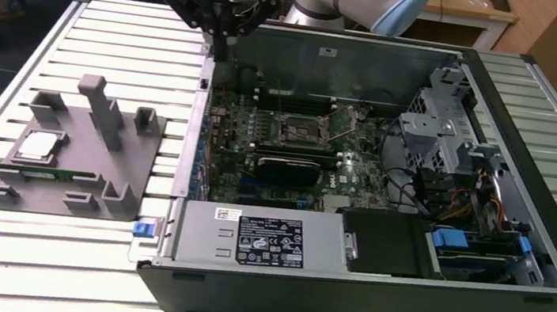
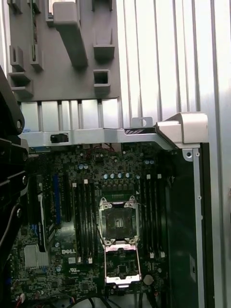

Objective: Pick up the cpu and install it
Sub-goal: 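Reach for the cpu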

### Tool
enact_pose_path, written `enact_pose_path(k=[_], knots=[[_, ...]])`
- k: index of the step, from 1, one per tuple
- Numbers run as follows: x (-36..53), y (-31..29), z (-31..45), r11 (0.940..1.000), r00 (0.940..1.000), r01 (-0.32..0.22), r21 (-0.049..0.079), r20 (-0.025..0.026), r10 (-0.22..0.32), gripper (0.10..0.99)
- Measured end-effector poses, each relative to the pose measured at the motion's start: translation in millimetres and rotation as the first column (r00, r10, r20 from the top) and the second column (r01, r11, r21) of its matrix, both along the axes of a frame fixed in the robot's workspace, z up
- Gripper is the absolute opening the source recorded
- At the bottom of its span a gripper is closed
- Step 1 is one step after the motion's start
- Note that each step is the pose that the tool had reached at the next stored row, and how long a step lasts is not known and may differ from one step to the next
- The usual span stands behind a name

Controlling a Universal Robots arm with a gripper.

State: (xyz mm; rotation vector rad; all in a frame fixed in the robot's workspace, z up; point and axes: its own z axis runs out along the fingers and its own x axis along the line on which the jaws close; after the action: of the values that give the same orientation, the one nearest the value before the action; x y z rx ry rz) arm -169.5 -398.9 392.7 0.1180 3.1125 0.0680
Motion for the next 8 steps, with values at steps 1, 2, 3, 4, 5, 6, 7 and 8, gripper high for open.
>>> enact_pose_path(k=[1, 2, 3, 4, 5, 6, 7, 8], knots=[[-0.9, 0.0, 0.0, 1.0000, 1.0000, 0.000, 0.000, 0.0000, 0.000, 0.106], [-1.8, 0.0, 0.0, 1.0000, 1.0000, 0.000, 0.000, 0.0000, 0.000, 0.106], [-2.6, 0.0, 0.0, 1.0000, 1.0000, 0.000, 0.000, 0.0000, 0.000, 0.106], [-3.6, 0.0, 0.0, 1.0000, 1.0000, 0.000, 0.000, 0.0000, 0.000, 0.106], [-4.6, 0.0, 0.0, 1.0000, 1.0000, 0.000, 0.000, 0.0000, 0.000, 0.106], [-5.5, 0.0, 0.0, 1.0000, 1.0000, 0.000, 0.000, -0.0001, 0.000, 0.106], [-6.5, 0.0, 0.0, 1.0000, 1.0000, 0.000, 0.000, -0.0001, 0.000, 0.106], [-7.5, 0.0, -0.1, 1.0000, 1.0000, 0.000, 0.000, 0.0000, 0.000, 0.106]])
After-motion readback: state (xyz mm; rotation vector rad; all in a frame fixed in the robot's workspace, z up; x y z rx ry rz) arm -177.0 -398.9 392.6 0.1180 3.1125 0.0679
